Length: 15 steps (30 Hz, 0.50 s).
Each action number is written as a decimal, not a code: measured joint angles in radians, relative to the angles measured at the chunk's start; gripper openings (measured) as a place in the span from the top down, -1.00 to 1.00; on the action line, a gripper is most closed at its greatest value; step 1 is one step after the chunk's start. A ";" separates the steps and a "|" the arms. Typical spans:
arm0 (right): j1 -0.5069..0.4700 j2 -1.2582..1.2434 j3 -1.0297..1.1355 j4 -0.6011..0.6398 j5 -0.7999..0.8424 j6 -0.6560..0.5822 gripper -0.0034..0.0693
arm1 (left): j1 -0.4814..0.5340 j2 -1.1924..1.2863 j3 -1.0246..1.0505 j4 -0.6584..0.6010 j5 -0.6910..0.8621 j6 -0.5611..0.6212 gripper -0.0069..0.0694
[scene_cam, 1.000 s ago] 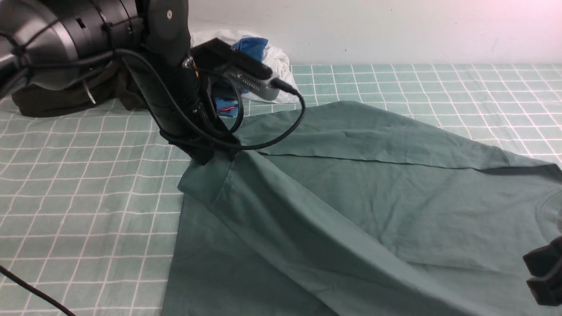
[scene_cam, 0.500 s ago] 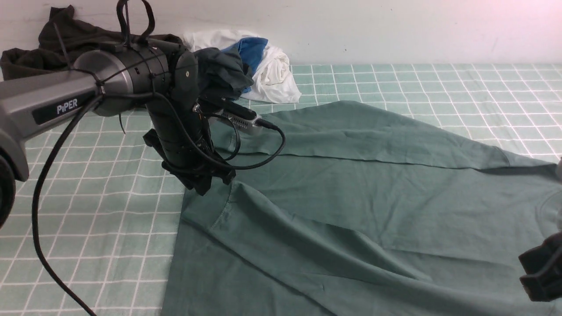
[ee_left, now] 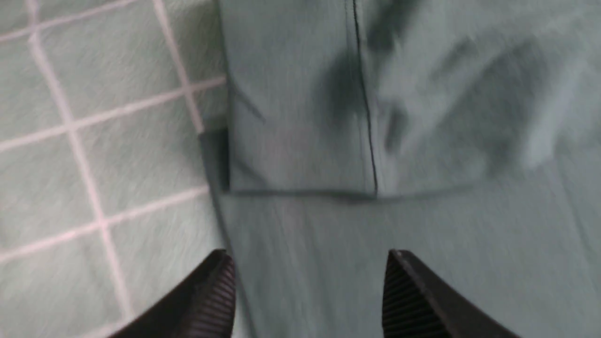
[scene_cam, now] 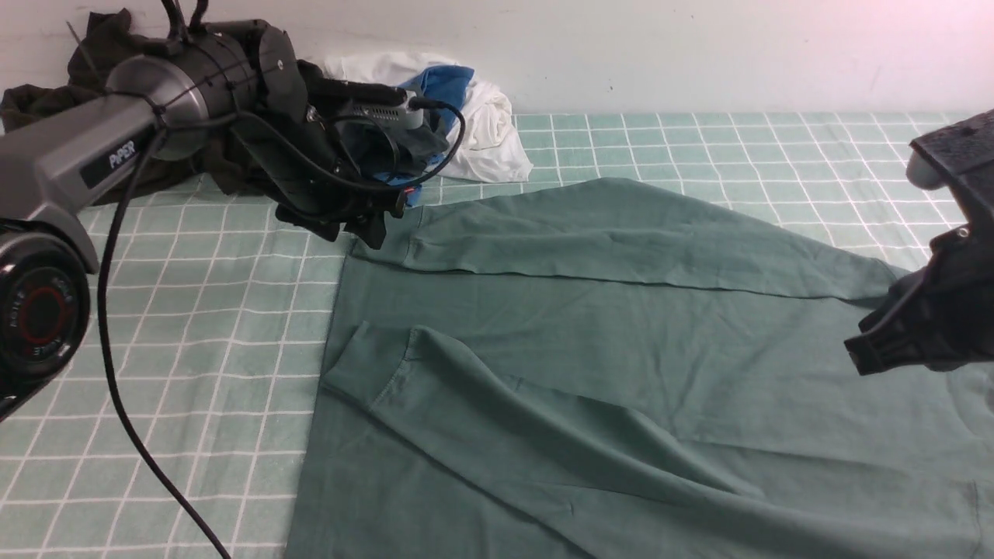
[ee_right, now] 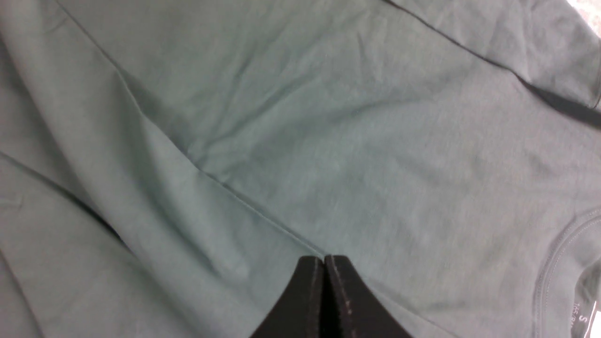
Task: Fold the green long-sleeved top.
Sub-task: Use the left arm to clamp the cuff farthest from it
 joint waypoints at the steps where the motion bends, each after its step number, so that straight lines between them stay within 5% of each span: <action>1: 0.000 0.012 -0.006 -0.002 0.000 0.000 0.94 | 0.000 0.023 -0.010 -0.004 -0.016 -0.001 -0.23; 15: 0.000 0.054 -0.007 -0.022 0.006 0.000 0.94 | 0.000 0.110 -0.053 0.037 -0.255 -0.010 -0.23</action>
